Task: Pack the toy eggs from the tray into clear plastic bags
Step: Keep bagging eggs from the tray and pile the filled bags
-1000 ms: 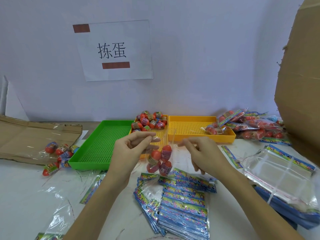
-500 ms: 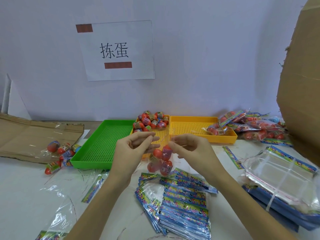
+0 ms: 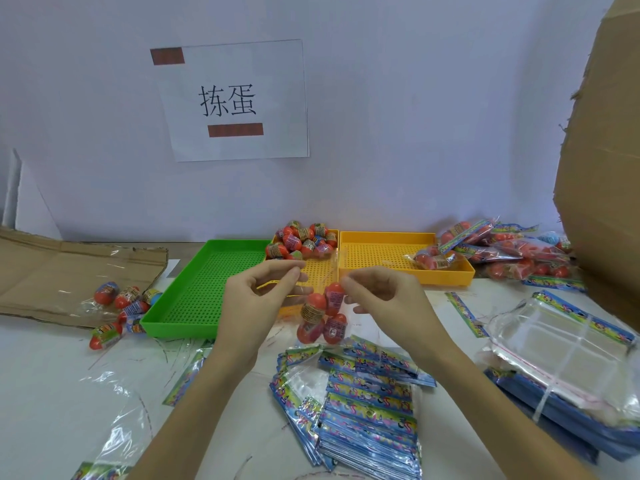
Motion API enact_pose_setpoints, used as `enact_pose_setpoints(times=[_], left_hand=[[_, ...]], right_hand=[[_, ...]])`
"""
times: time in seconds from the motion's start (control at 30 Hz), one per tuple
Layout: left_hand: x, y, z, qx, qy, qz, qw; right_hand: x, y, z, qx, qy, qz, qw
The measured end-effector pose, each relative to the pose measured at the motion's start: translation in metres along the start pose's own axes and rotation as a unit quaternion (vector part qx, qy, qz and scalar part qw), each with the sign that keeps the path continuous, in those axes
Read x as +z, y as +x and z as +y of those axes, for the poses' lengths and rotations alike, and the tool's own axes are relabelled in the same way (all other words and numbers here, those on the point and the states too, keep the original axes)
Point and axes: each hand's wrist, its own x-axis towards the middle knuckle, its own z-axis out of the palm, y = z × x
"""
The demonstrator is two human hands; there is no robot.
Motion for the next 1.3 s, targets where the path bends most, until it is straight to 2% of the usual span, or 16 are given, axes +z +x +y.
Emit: enact_pose_setpoints(times=[0.1,0.33,0.43,0.53,0.6,0.7,0.9,1.0,1.13,1.3], left_hand=[[0.001,-0.001,0.001,0.008,0.007,-0.02,1.0],[0.001,-0.001,0.0,0.02,0.016,0.006,1.0],[0.0,0.001,-0.001,0.015,0.007,0.031,0.999],[0.0,0.0,-0.001,0.008,0.008,0.025,1.0],[0.001,-0.001,-0.001,0.005,0.009,0.011,1.0],[0.002,-0.001,0.0,-0.002,0.004,0.005,1.0],[-0.003,0.0,0.0,-0.041,0.009,-0.054,0.998],[-0.005,0.002,0.0,-0.073,-0.036,-0.026,0.996],[-0.01,0.004,-0.001,-0.125,-0.1,-0.058,0.985],[-0.015,0.006,0.003,-0.093,-0.047,-0.091,0.99]], right_hand=[[0.006,-0.003,0.002,-0.037,-0.055,0.026,0.997],[0.003,-0.002,0.003,-0.023,-0.025,0.05,0.998],[-0.002,0.0,0.002,0.015,0.03,0.037,0.999],[-0.007,0.002,0.001,0.032,0.033,-0.002,0.999],[-0.009,0.003,0.0,0.019,0.006,-0.027,0.999],[-0.011,0.004,0.001,-0.016,-0.015,-0.014,1.0],[-0.015,0.006,0.002,-0.011,-0.007,-0.023,1.0],[-0.021,0.007,-0.001,0.004,0.013,-0.039,0.999],[-0.03,0.009,-0.004,0.011,0.055,-0.056,0.997],[-0.038,0.01,-0.001,0.009,0.084,-0.09,0.992]])
